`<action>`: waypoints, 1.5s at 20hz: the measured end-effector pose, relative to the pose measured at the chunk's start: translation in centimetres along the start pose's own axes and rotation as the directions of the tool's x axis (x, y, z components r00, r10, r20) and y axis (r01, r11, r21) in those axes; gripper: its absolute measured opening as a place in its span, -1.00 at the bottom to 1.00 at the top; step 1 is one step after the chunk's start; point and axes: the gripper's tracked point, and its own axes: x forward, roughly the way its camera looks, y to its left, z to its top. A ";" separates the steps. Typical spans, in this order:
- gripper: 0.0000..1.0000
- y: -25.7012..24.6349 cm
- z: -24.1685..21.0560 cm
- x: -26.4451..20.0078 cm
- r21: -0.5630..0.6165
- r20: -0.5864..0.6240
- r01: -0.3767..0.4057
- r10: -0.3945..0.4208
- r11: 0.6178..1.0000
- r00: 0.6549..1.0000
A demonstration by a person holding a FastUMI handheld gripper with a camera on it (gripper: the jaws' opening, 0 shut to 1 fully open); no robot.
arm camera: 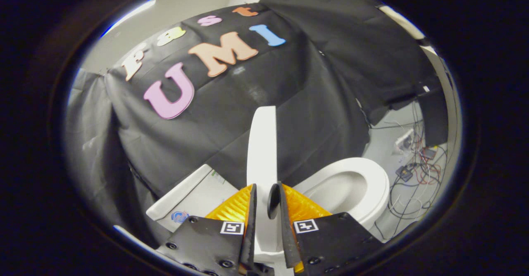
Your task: Open the toilet lid.
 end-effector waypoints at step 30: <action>-0.29 19.1 -7.9 1.9 -0.343 -0.256 -0.525 0.460 0.779 0.850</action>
